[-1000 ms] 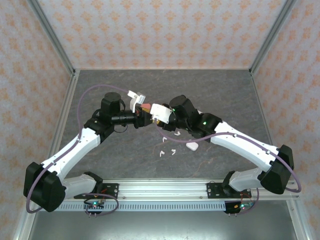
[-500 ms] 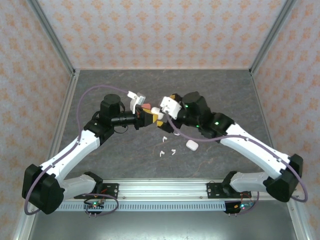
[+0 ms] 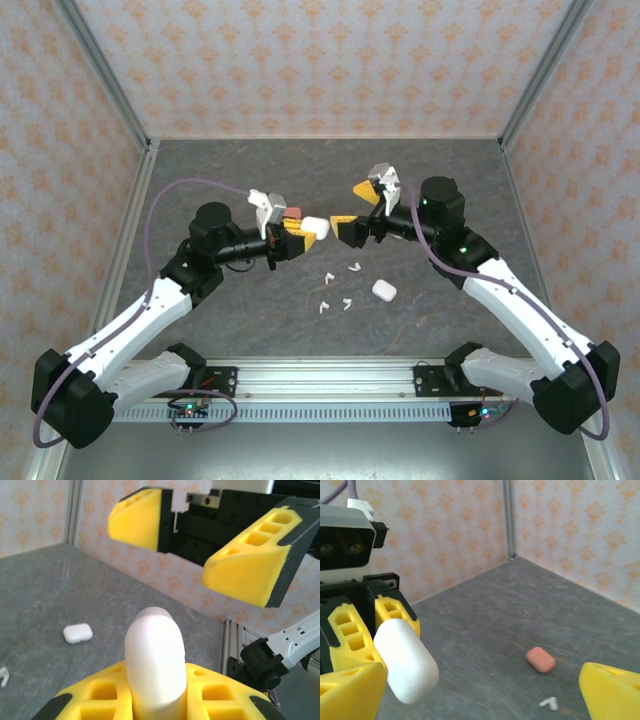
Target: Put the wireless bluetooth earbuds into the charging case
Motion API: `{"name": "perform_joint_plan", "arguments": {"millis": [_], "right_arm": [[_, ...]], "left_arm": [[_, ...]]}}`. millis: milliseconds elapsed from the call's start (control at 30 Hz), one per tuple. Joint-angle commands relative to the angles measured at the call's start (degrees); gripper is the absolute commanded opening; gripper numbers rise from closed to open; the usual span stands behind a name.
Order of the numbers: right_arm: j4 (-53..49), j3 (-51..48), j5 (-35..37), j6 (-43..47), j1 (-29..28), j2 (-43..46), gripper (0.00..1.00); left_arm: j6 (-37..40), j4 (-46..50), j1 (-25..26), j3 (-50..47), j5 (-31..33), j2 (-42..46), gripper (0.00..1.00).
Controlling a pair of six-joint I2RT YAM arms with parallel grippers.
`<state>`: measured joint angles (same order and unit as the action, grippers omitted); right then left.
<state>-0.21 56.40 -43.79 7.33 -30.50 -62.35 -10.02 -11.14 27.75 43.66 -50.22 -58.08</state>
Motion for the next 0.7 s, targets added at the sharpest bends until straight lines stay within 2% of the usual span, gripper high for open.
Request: {"name": "perform_joint_plan", "arguments": {"millis": [0,667], "right_arm": [[5.52,0.46,-4.55,-4.27,-0.13,-1.12,0.99],[0.08,2.37,-0.96,-1.38,-1.61,-4.92,1.0]], "left_arm": [[2.89,-2.16,0.2,0.35,1.44,0.89,0.14],[3.12,-0.03,0.81,3.0,1.0,-0.98,0.13]]}}
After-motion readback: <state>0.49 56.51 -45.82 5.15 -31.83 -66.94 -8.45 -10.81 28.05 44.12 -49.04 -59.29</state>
